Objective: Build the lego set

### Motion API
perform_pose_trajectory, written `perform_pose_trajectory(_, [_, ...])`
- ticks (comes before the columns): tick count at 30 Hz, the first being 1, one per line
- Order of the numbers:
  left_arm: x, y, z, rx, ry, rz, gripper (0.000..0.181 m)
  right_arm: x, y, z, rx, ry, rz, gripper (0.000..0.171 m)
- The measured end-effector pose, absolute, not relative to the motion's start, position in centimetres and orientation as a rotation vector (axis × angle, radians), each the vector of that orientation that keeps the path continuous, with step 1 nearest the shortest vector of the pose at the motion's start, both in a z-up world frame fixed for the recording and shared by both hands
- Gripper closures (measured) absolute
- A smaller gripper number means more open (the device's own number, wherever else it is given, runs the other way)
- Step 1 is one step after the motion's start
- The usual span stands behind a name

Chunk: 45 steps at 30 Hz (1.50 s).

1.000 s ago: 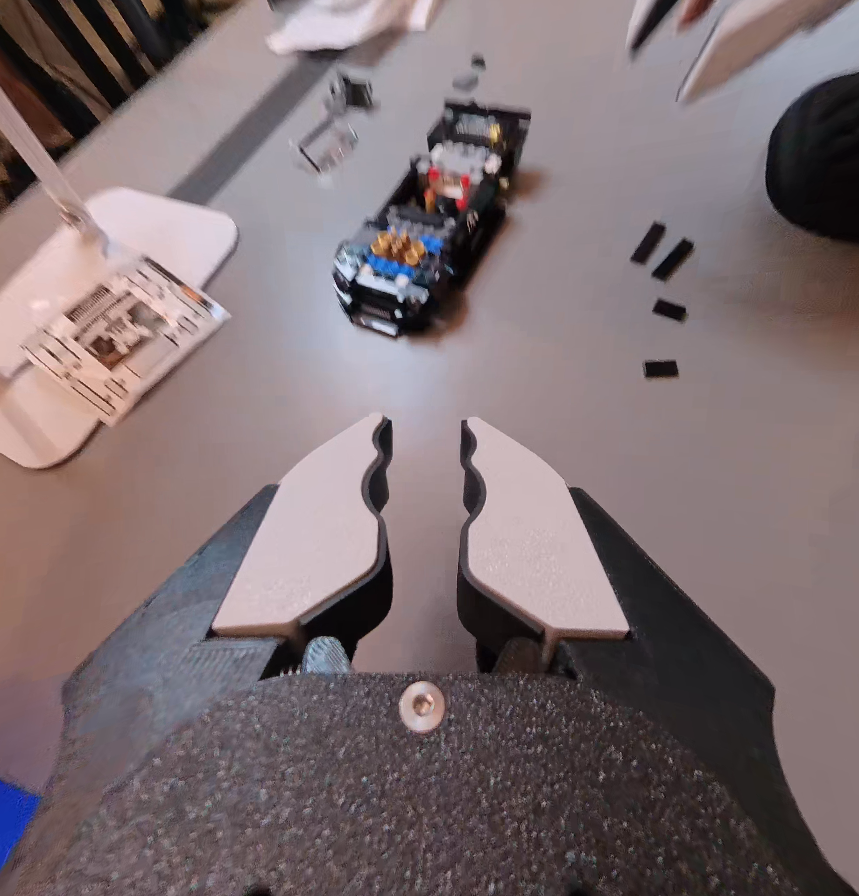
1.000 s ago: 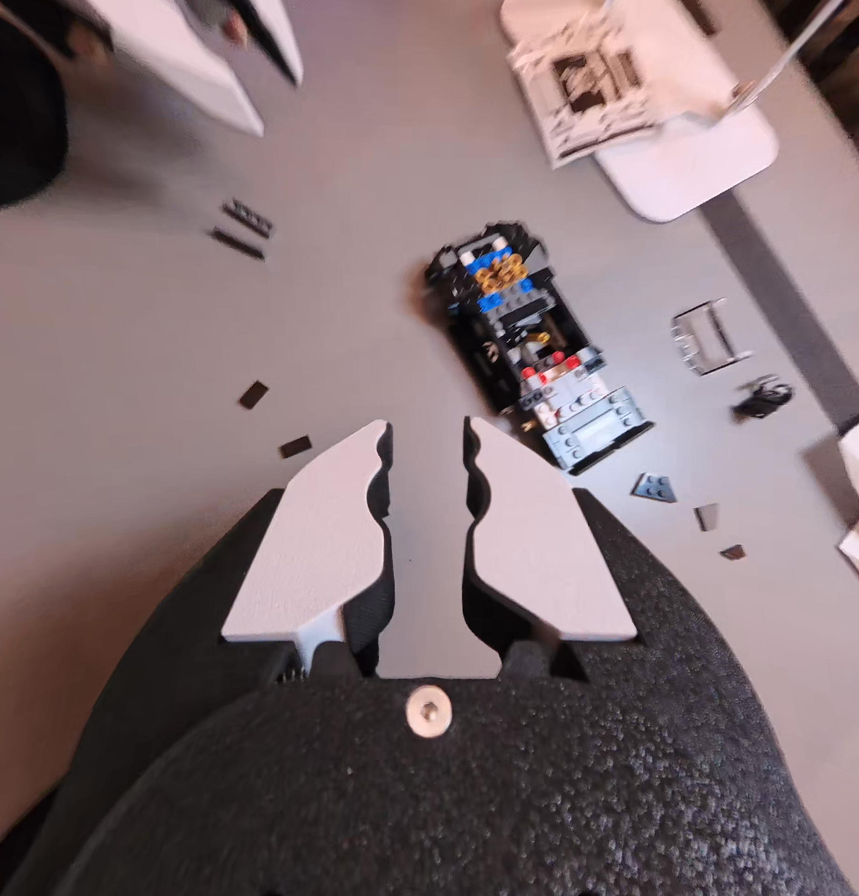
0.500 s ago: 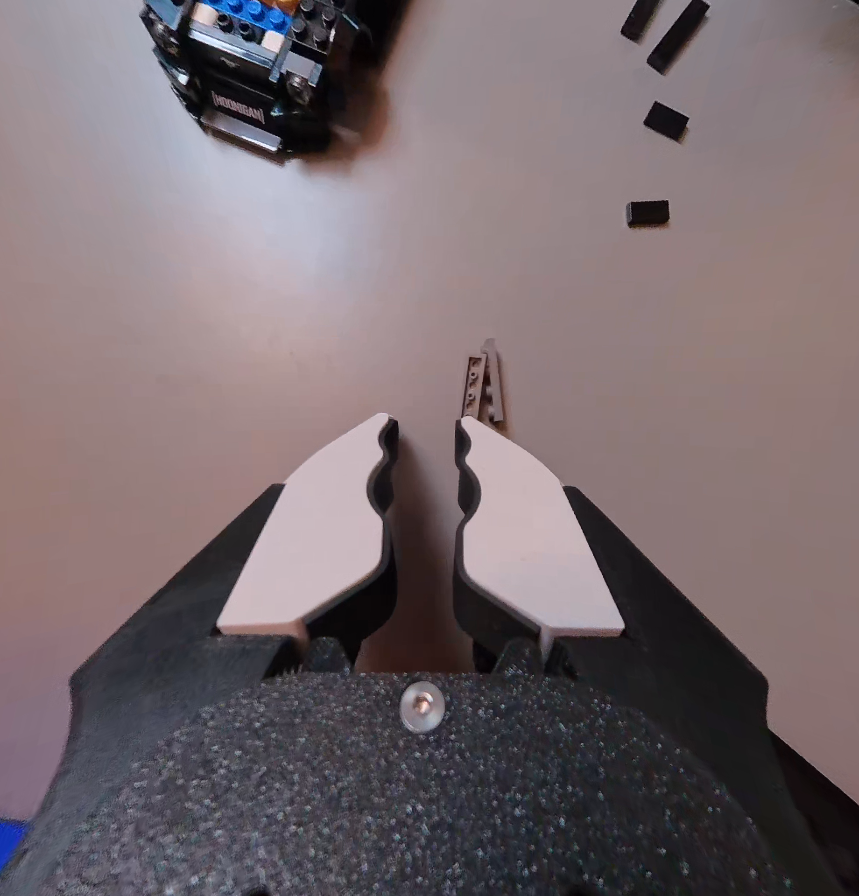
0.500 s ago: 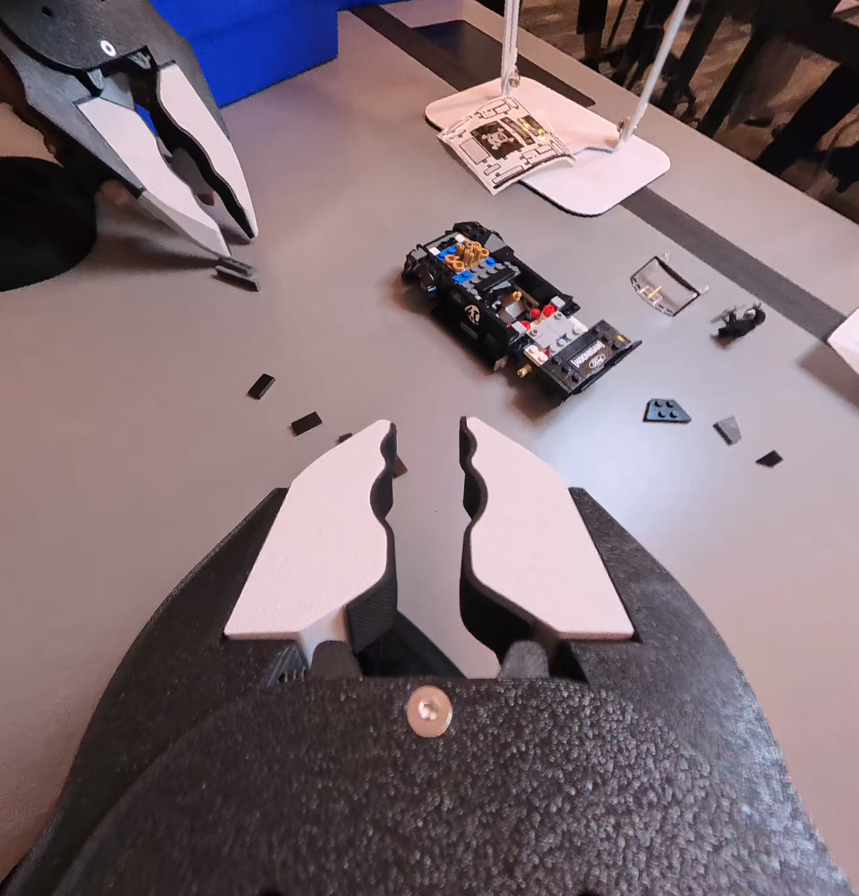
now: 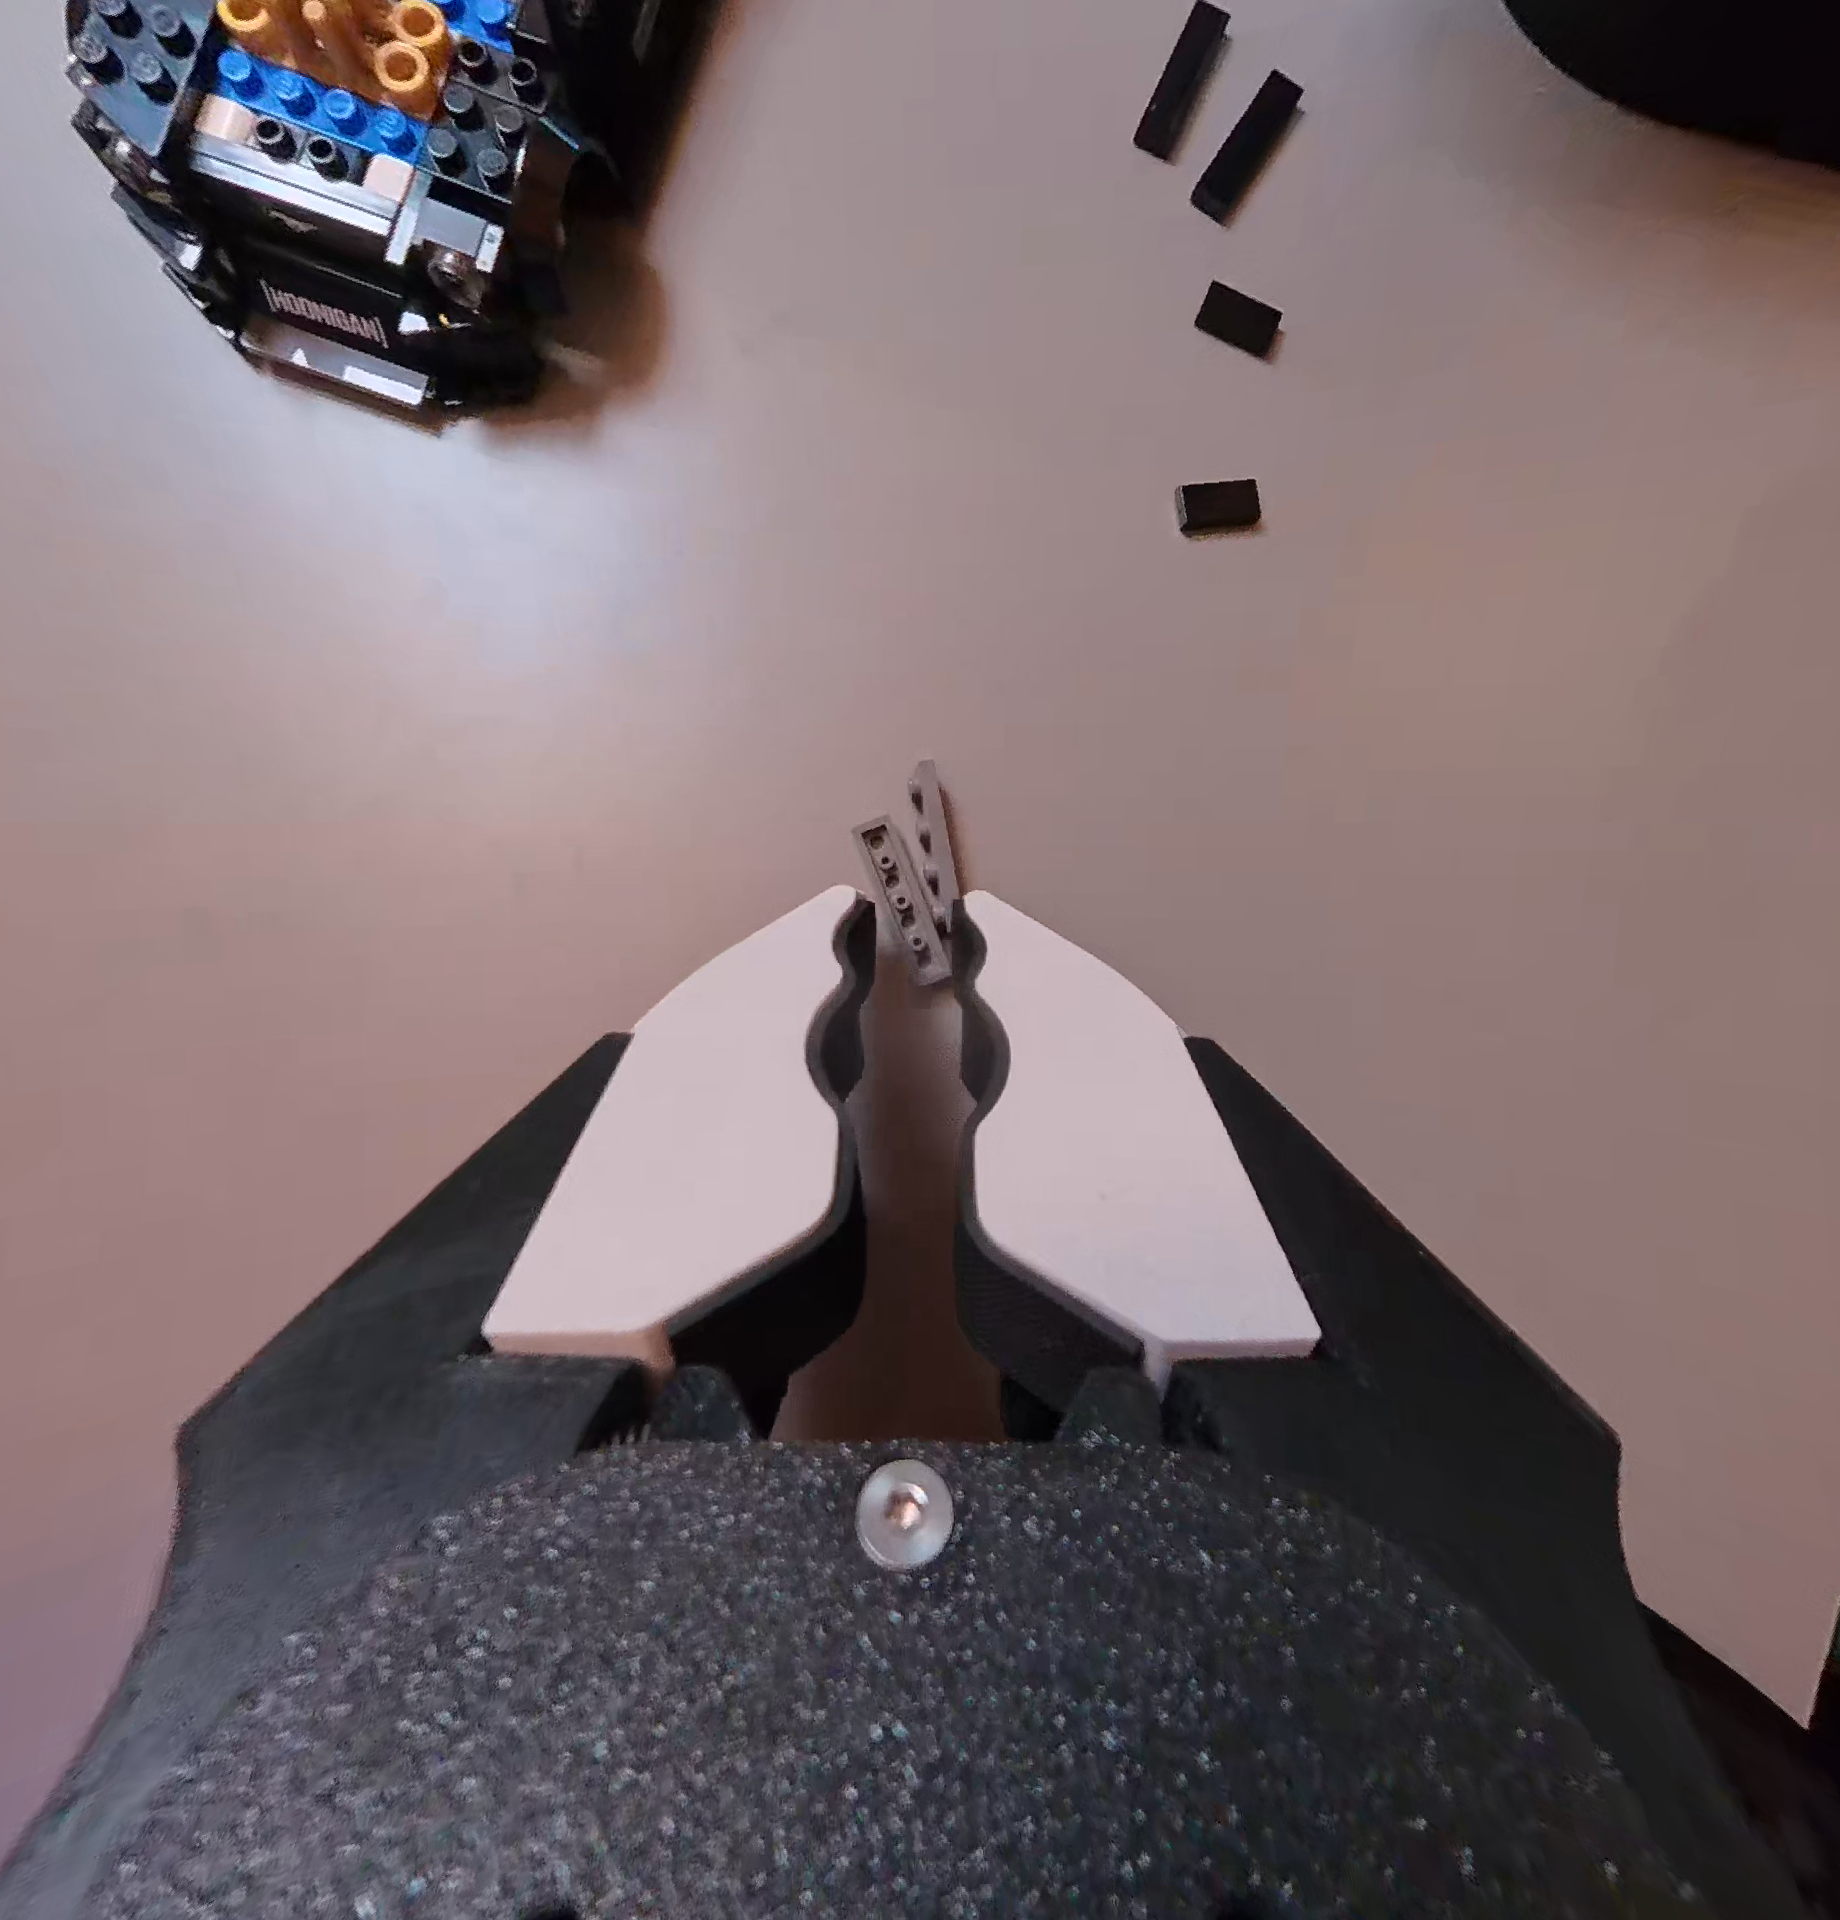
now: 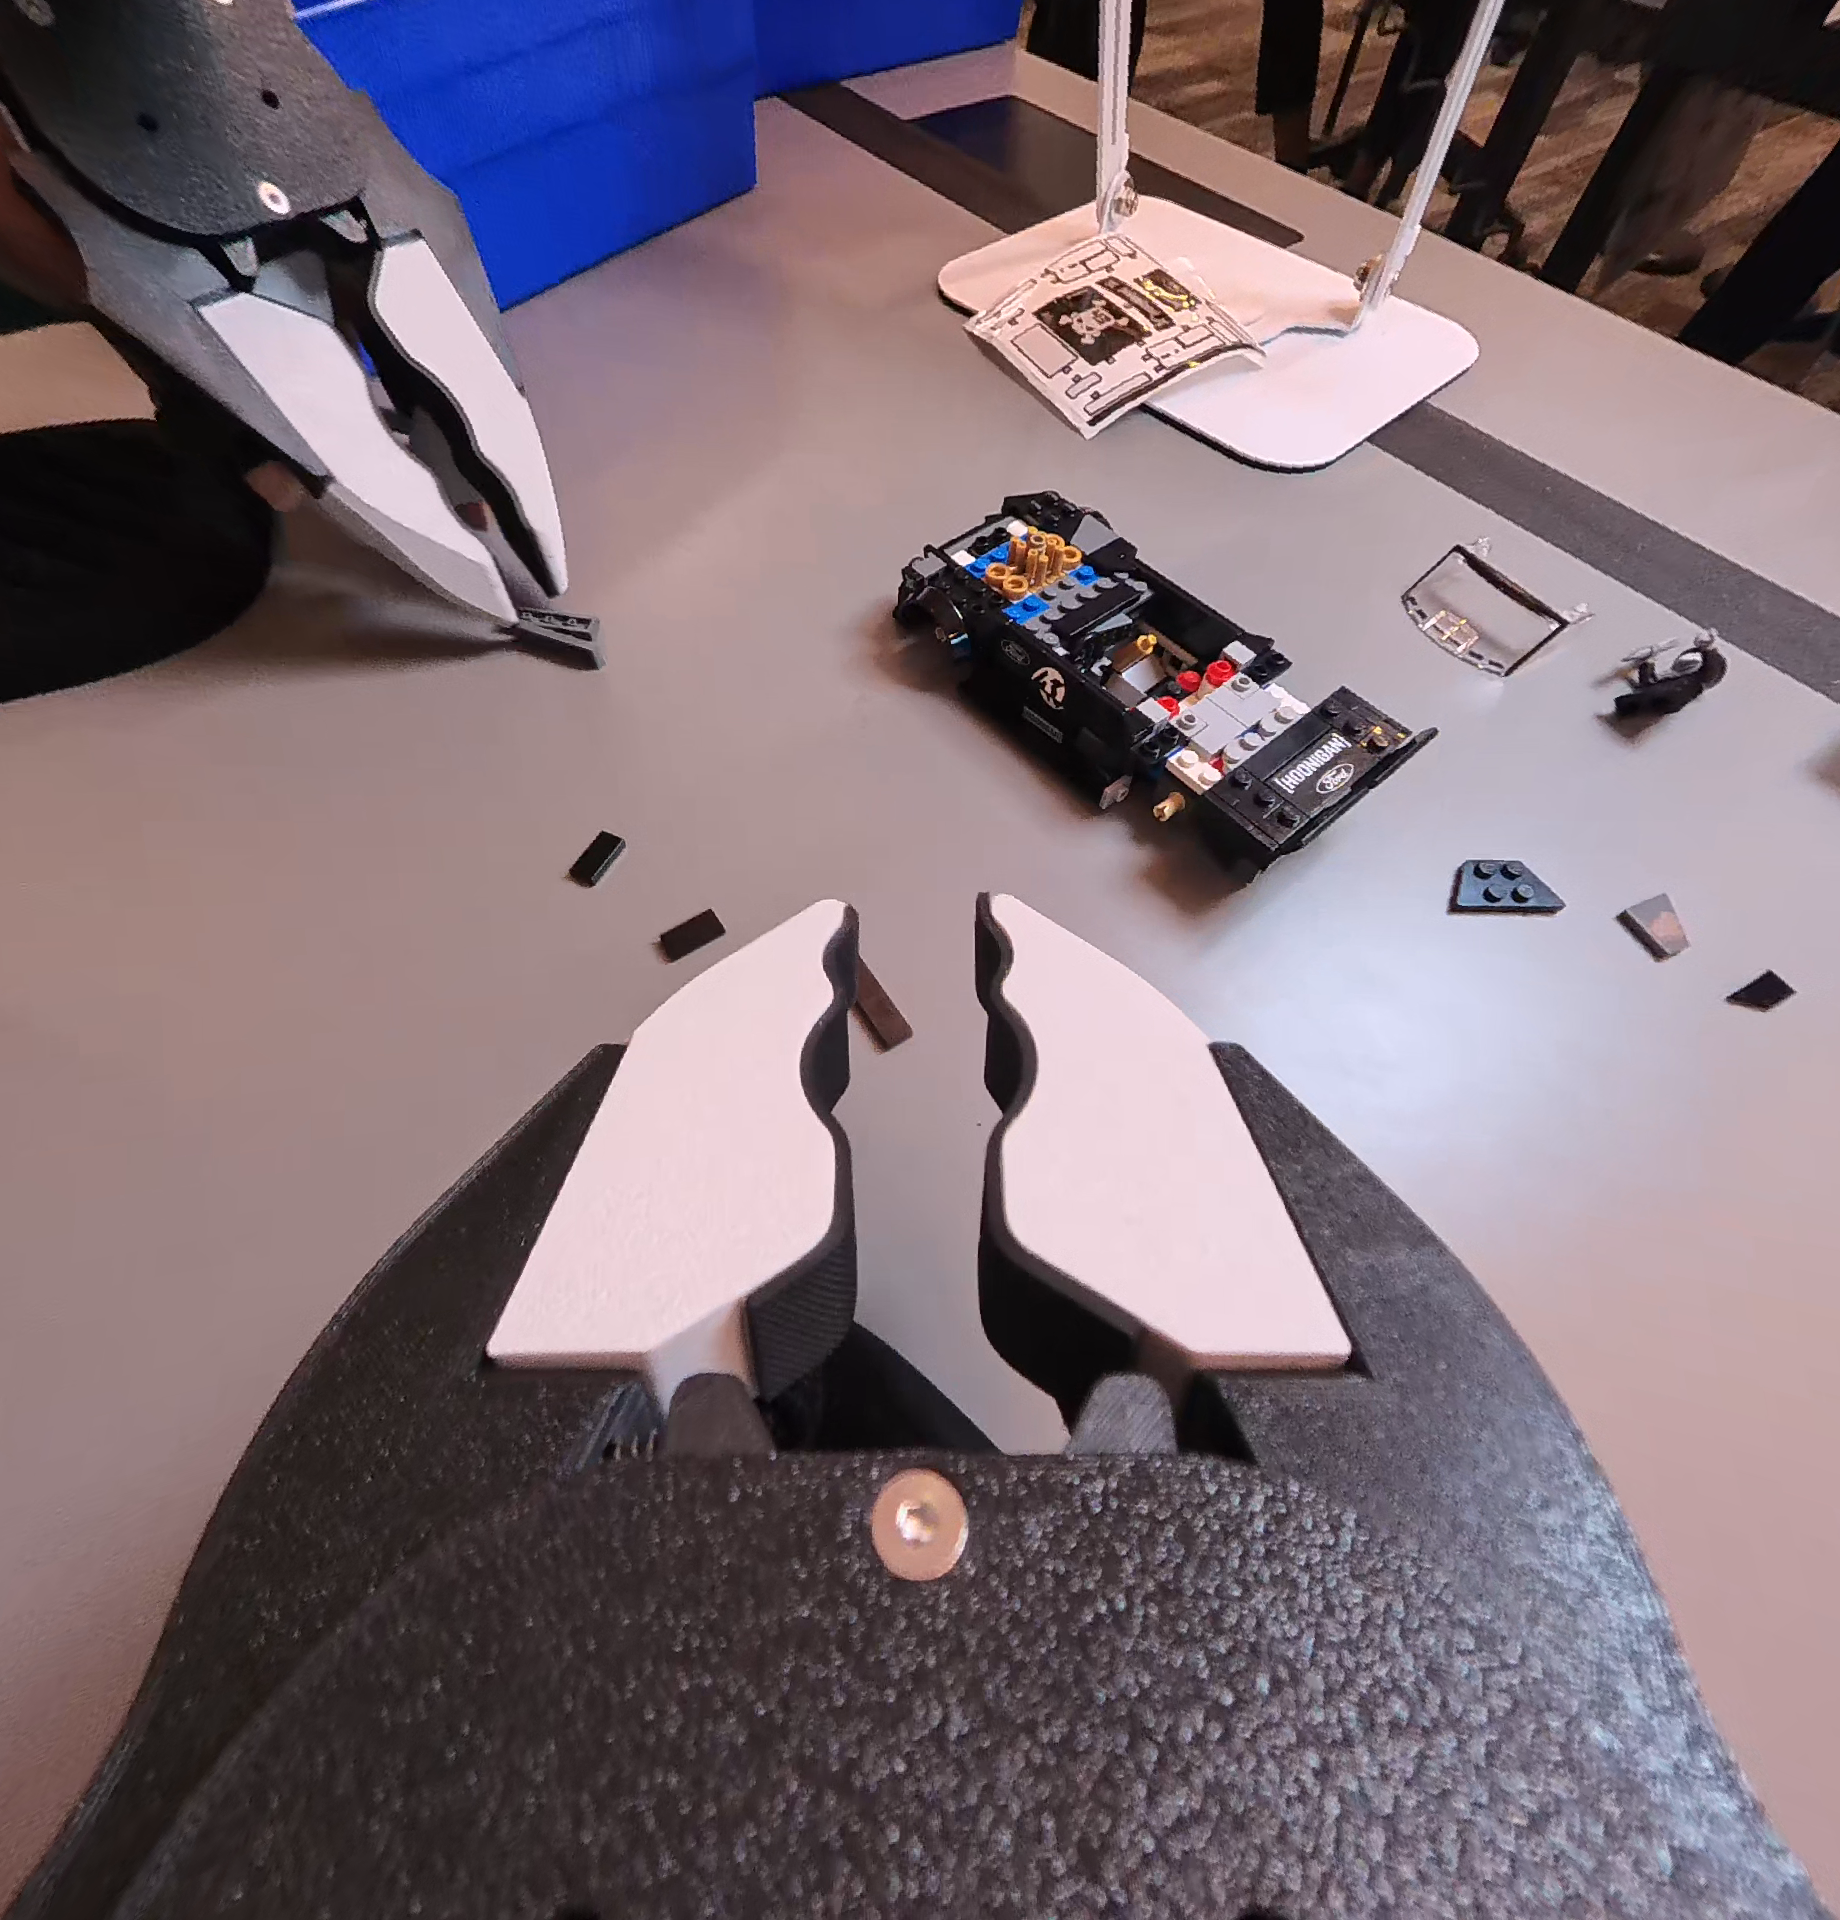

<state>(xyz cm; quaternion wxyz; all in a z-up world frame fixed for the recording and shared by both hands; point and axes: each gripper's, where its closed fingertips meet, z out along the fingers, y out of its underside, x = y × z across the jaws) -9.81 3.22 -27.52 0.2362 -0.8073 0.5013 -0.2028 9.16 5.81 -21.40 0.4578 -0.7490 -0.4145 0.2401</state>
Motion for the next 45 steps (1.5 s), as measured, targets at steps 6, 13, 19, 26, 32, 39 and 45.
perform_pose_trajectory(6, [-9.9, 3.3, -27.5, -2.210, 1.357, -0.569, 0.181, 8.6, 5.5, -21.6, -1.841, -1.032, 0.610, 0.150])
perform_pose_trajectory(13, [-10.4, 4.7, -25.9, -2.168, 1.247, -0.577, 0.181, 6.5, 4.8, -21.5, -1.803, -1.106, 0.649, 0.150])
perform_pose_trajectory(19, [-10.8, 4.4, -26.7, -2.167, 1.338, -0.499, 0.169, 4.8, 4.2, -21.6, -1.759, -1.189, 0.636, 0.150])
perform_pose_trajectory(26, [-10.6, 3.9, -28.0, -2.228, 1.505, -0.474, 0.165, 4.7, 3.9, -21.6, -1.756, -1.193, 0.653, 0.150])
perform_pose_trajectory(32, [-10.7, 4.1, -28.3, -2.233, 1.531, -0.521, 0.173, 5.0, 4.0, -21.4, -1.756, -1.174, 0.658, 0.151])
perform_pose_trajectory(39, [-11.1, 4.8, -28.1, -2.186, 1.510, -0.446, 0.173, 4.8, 3.7, -21.3, -1.753, -1.186, 0.651, 0.152])
perform_pose_trajectory(45, [-6.1, 3.9, -19.3, -1.807, 1.228, -0.944, 0.173, 2.4, 2.7, -18.9, -1.662, -1.149, 0.809, 0.152])
